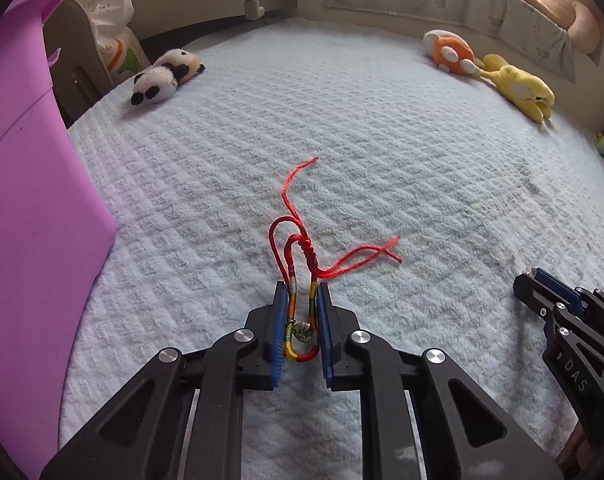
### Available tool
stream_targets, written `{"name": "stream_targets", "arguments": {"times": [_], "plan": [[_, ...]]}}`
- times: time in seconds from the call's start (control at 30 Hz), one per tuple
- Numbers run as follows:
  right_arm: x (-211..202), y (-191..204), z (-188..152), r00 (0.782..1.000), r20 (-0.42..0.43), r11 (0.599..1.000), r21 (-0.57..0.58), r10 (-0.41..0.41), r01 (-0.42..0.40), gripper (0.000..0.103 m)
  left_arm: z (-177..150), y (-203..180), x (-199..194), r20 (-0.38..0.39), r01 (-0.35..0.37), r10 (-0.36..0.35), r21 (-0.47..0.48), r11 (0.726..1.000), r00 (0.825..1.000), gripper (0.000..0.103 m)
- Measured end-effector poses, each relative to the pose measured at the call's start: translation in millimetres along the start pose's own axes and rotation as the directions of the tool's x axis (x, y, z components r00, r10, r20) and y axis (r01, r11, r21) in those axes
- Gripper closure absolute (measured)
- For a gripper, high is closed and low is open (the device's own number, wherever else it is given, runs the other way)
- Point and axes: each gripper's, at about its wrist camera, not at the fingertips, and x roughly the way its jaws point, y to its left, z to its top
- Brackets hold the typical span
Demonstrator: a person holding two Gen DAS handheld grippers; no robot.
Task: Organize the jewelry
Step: 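Grasp the red string bracelet with the left tool while the right tool grasps the white flower pendant, then carry the red string bracelet in the left tool while the right tool carries the flower pendant to the tub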
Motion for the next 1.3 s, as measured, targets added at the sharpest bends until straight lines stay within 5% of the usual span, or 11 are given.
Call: {"name": "stream_targets", "arguments": {"times": [0.53,0.83,1.3], "plan": [[-75,7,-17,0.999,0.016,1.000,0.012,0.029,-0.029,0.084,-21,-17,-73,-0.015,0.032,-0.031,0.021,0.999,0.999,0.088],[-151,19,-3,0.998,0.013,0.998,-0.025,0.064,-0.064,0.084,-10,-19,-149,-0.009,0.032,-0.032,-0.012,0.999,0.999,0.088],[-296,99,65,0.970,0.030,0.950,-0.211,0.242,-0.231,0.084,21,64,-311,-0.015,-0.100,0.100,-0.199,0.975,0.995,0.088]]}}
